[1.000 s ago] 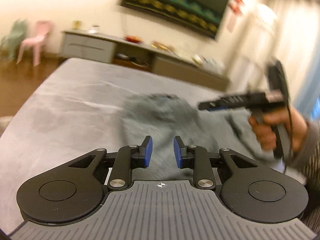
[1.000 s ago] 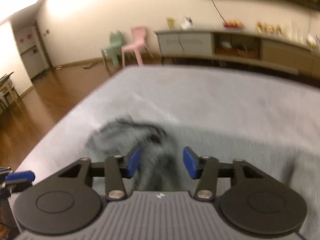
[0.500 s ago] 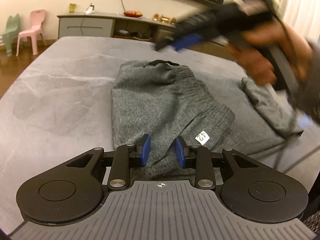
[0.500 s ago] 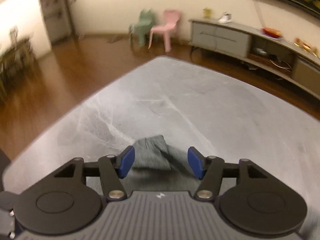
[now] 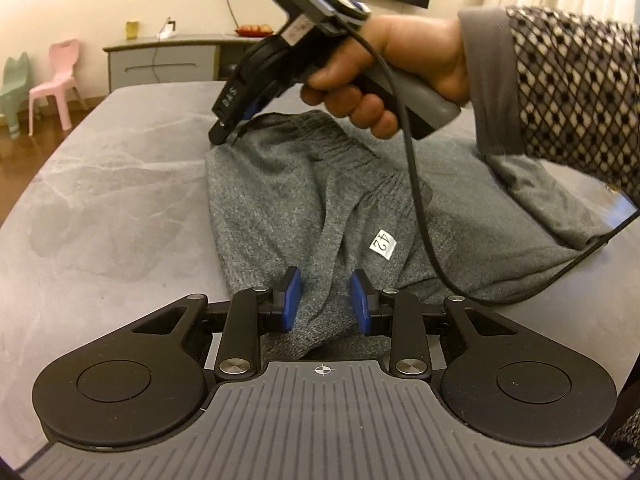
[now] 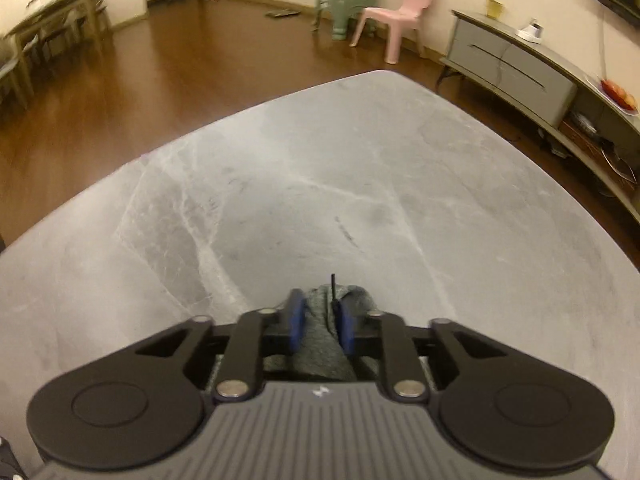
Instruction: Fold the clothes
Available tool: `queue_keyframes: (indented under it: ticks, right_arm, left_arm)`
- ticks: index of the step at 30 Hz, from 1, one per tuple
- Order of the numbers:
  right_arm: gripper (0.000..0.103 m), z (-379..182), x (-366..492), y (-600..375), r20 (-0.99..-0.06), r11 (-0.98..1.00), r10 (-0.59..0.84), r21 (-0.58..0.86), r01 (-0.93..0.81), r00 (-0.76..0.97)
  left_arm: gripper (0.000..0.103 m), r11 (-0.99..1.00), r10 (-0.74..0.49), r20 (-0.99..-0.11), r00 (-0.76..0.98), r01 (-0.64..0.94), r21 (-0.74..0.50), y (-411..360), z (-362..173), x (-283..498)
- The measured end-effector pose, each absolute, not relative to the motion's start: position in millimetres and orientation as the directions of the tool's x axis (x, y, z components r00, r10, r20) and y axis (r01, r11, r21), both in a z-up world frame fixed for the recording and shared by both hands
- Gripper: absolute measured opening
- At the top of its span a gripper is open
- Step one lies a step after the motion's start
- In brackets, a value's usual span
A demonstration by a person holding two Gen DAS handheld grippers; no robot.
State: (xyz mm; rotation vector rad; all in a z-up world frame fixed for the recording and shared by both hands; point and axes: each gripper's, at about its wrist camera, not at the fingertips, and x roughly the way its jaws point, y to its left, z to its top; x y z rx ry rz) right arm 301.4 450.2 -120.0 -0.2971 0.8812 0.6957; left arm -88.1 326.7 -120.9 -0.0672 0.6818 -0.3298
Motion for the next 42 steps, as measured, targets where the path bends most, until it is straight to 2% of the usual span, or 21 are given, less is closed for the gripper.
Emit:
queue_keyframes:
  ticks: [2, 5, 6, 8, 11, 12, 14, 17, 20, 22, 24, 25, 26, 29, 32, 35, 37, 38, 42]
  right_arm:
    - [0.051, -89.3, 287.7, 420.4, -0.726, 0.793, 0.474, 0.106, -0.6, 0.498]
    - [0.051, -60.3, 234.7, 371.0, -0.625, 0.825, 0.508, 0.156, -0.543, 0.593]
    - [0.045, -66.3, 216.2, 362.9, -0.63, 0.814, 0.522, 0.166, -0.556, 0.576]
    - [0.041, -80.6, 179.5, 347.5, -0.644, 0.789, 0.549, 0.187, -0.585, 0.534]
    - [0.035, -127.8, 141.3, 341.7, -0.721, 0.791, 0.511, 0.181, -0.585, 0.467]
    - [0.044, -136.0, 135.5, 338.9, -0.719, 0.798, 0.51, 0.191, -0.572, 0.471]
    - [0.043, -151.4, 124.6, 332.8, -0.708, 0.811, 0.514, 0.216, -0.544, 0.485]
    - [0.043, -131.2, 125.2, 332.1, -0.724, 0.831, 0.491, 0.221, -0.511, 0.485]
    - [0.044, -108.1, 106.3, 327.1, -0.664, 0.838, 0.49, 0.179, -0.516, 0.565]
    - [0.04, -111.5, 105.4, 328.7, -0.645, 0.833, 0.5, 0.175, -0.525, 0.578]
    - [0.025, -127.3, 107.2, 335.3, -0.667, 0.828, 0.493, 0.164, -0.536, 0.558]
    - [0.026, -141.0, 111.2, 339.3, -0.699, 0.829, 0.48, 0.164, -0.534, 0.531]
    - [0.03, -150.2, 111.7, 337.7, -0.678, 0.83, 0.499, 0.194, -0.524, 0.54]
    - [0.03, -152.7, 120.6, 327.7, -0.666, 0.832, 0.538, 0.319, -0.455, 0.517]
    - [0.03, -156.4, 131.5, 315.4, -0.653, 0.81, 0.583, 0.424, -0.405, 0.484]
    - [0.029, -162.1, 131.8, 310.2, -0.639, 0.802, 0.596, 0.457, -0.384, 0.486]
    - [0.035, -163.8, 130.4, 313.4, -0.641, 0.811, 0.583, 0.428, -0.398, 0.499]
    - [0.045, -166.6, 131.8, 316.1, -0.655, 0.822, 0.567, 0.406, -0.4, 0.5]
    - [0.051, -166.2, 128.9, 319.5, -0.661, 0.808, 0.578, 0.381, -0.449, 0.478]
  left_arm:
    - [0.019, 0.948, -0.317, -0.599, 0.735, 0.261, -0.181, 331.2, -116.4, -96.8]
    - [0.021, 0.944, -0.319, -0.551, 0.771, 0.207, -0.257, 352.3, -107.8, -105.4]
    - [0.022, 0.941, -0.312, -0.541, 0.781, 0.175, -0.29, 361.6, -106.4, -106.1]
    - [0.023, 0.927, -0.294, -0.528, 0.797, 0.104, -0.36, 380.9, -104.4, -106.5]
    - [0.025, 0.892, -0.285, -0.56, 0.778, 0.002, -0.452, 401.0, -109.2, -101.3]
    - [0.025, 0.883, -0.294, -0.575, 0.763, -0.013, -0.468, 402.4, -110.9, -99.2]
    - [0.028, 0.878, -0.309, -0.612, 0.728, -0.028, -0.477, 400.3, -110.7, -96.3]
    - [0.034, 0.87, -0.317, -0.643, 0.698, -0.057, -0.49, 394.9, -109.4, -98.8]
    - [0.035, 0.857, -0.317, -0.669, 0.672, -0.1, -0.506, 390.8, -109.0, -101.3]
    - [0.034, 0.828, -0.322, -0.661, 0.678, -0.136, -0.544, 392.0, -112.1, -106.9]
    - [0.03, 0.788, -0.341, -0.638, 0.69, -0.161, -0.595, 392.7, -114.9, -111.9]
    - [0.029, 0.768, -0.344, -0.629, 0.698, -0.176, -0.616, 392.1, -116.4, -113.2]
    - [0.019, 0.747, -0.348, -0.614, 0.709, -0.187, -0.638, 392.3, -117.2, -114.1]
    - [0.011, 0.677, -0.355, -0.565, 0.745, -0.211, -0.705, 393.2, -119.4, -116.3]
    - [0.005, 0.62, -0.358, -0.506, 0.784, -0.206, -0.757, 390.4, -116.5, -118.4]
    - [0.002, 0.64, -0.349, -0.464, 0.814, -0.155, -0.753, 376.7, -98.9, -118.4]
    - [0.001, 0.655, -0.343, -0.436, 0.832, -0.12, -0.746, 367.2, -86.6, -118.2]
    - [0.0, 0.672, -0.339, -0.428, 0.838, -0.103, -0.733, 360.8, -80.3, -117.7]
    - [0.0, 0.768, -0.346, -0.411, 0.844, 0.004, -0.64, 326.4, -53.9, -110.1]
